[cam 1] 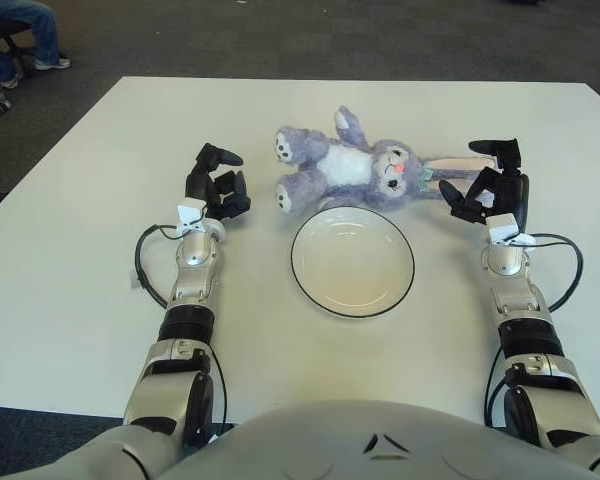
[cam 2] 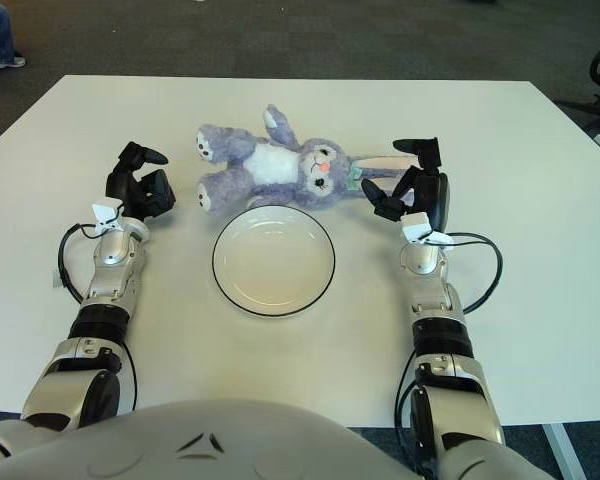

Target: Put the doll into the plate.

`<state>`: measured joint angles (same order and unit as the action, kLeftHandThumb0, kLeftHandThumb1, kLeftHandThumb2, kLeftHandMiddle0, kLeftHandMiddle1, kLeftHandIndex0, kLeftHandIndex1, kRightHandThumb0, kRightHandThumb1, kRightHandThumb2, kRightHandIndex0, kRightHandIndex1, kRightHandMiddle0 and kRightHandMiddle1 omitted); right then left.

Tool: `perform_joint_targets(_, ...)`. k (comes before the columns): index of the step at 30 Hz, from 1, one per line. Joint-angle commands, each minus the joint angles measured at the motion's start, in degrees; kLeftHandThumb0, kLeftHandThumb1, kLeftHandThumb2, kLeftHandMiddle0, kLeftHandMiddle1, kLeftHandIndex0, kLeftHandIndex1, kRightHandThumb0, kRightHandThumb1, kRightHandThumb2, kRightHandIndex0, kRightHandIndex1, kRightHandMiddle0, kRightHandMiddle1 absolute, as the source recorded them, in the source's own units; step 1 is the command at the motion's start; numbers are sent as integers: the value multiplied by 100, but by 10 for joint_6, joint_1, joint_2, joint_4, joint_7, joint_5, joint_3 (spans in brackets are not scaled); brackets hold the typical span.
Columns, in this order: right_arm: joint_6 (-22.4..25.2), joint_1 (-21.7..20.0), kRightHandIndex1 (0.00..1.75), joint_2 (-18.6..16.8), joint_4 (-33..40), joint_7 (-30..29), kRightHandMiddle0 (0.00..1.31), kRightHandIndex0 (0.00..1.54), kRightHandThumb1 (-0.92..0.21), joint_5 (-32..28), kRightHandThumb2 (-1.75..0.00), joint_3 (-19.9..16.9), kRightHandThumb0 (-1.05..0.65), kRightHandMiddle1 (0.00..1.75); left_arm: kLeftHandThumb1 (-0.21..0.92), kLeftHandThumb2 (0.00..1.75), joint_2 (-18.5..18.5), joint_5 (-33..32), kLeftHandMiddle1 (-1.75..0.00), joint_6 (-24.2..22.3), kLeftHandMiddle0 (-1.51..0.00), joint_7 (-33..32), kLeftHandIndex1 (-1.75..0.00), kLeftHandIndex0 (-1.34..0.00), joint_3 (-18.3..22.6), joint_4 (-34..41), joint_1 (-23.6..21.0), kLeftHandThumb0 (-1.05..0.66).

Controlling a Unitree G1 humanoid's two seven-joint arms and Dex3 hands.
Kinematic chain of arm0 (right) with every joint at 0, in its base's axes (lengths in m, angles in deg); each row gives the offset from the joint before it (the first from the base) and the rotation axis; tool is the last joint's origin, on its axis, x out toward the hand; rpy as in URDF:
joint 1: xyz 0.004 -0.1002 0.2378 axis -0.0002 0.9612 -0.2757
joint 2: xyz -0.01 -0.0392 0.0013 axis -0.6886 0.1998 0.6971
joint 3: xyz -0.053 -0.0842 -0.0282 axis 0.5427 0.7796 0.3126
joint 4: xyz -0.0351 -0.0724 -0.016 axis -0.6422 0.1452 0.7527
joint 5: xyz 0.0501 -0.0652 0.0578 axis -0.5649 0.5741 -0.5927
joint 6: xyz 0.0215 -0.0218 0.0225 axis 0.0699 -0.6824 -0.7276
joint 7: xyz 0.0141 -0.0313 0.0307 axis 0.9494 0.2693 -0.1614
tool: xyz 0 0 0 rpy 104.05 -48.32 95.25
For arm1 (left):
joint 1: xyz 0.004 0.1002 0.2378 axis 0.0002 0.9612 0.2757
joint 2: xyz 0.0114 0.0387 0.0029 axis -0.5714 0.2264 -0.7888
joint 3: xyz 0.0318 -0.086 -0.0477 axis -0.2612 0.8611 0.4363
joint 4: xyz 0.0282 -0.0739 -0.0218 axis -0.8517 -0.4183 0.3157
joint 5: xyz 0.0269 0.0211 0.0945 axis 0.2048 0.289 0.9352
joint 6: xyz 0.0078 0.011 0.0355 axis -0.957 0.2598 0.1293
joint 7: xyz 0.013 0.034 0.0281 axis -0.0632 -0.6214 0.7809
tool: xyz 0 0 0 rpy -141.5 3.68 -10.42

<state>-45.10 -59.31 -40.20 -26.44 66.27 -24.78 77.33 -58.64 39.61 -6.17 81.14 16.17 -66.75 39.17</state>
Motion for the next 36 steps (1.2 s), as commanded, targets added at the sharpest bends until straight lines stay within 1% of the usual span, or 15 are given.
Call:
perform_joint_targets(1, 0, 0, 140, 17, 14, -10, 0, 50, -78, 23, -30, 7, -90, 71, 51, 107, 10, 1, -175, 9, -111, 7, -175, -46, -5, -40, 44, -42)
perform_joint_targets(4, 13, 1, 152, 26, 25, -11, 0, 46, -80, 41, -25, 12, -92, 69, 51, 107, 12, -4, -175, 7, -111, 13, -175, -46, -4, -39, 44, -42)
perform_joint_targets(6, 24, 4, 148, 32, 36, -8, 0, 42, -81, 52, -24, 15, -92, 67, 52, 106, 13, -8, -175, 5, -112, 16, -175, -46, -4, -38, 44, -42)
perform_joint_targets(7, 31, 5, 127, 35, 41, -5, 0, 34, -82, 58, -23, 16, -93, 64, 52, 106, 13, -10, -175, 4, -112, 18, -175, -45, -3, -37, 44, -42)
perform_joint_targets(8, 39, 8, 118, 40, 52, -1, 0, 32, -83, 66, -22, 19, -93, 62, 52, 106, 14, -12, -175, 2, -112, 20, -175, -45, -3, -36, 44, -42)
perform_joint_targets(10, 48, 10, 84, 45, 63, 3, 0, 25, -85, 73, -19, 22, -94, 53, 52, 106, 15, -14, -175, 1, -113, 21, -175, -45, -3, -36, 44, -42)
perform_joint_targets(12, 60, 14, 72, 50, 77, 7, 0, 22, -86, 85, -18, 27, -94, 50, 52, 106, 16, -15, -175, 0, -113, 22, -175, -45, -3, -35, 44, -42)
perform_joint_targets(15, 79, 21, 53, 60, 104, 15, 0, 15, -90, 107, -18, 36, -98, 26, 52, 106, 17, -18, -175, -2, -113, 24, -175, -45, -4, -32, 45, -42)
perform_joint_targets(17, 88, 25, 48, 69, 117, 27, 0, 14, -91, 113, -19, 40, -99, 17, 52, 106, 18, -17, -175, -3, -113, 23, -175, -45, -5, -30, 47, -42)
perform_joint_targets(19, 94, 28, 80, 76, 129, 42, 0, 6, -92, 113, -24, 43, -102, 7, 52, 105, 18, -16, -175, -3, -113, 22, -175, -45, -6, -30, 47, -42)
perform_joint_targets(23, 101, 29, 107, 85, 145, 60, 0, 2, -92, 110, -28, 47, -104, 2, 52, 106, 19, -14, -175, -2, -114, 19, -175, -45, -7, -31, 47, -42)
perform_joint_targets(24, 102, 29, 123, 88, 149, 64, 0, 1, -92, 110, -28, 48, -104, 1, 51, 107, 20, -13, -175, -1, -115, 17, -175, -46, -8, -31, 46, -42)
perform_joint_targets(28, 109, 27, 161, 97, 163, 83, 0, 0, -92, 108, -31, 50, -105, 0, 49, 109, 21, -9, -175, 1, -119, 13, -175, -47, -10, -31, 46, -43)
perform_joint_targets(31, 113, 29, 170, 101, 170, 94, 0, 0, -92, 106, -33, 50, -105, 0, 48, 111, 22, -7, -175, 2, -120, 12, -175, -48, -12, -28, 48, -43)
perform_joint_targets(36, 122, 30, 174, 110, 187, 116, 2, 0, -92, 106, -31, 48, -105, 1, 47, 112, 23, -3, -175, 8, -121, 13, -175, -49, -14, -29, 48, -43)
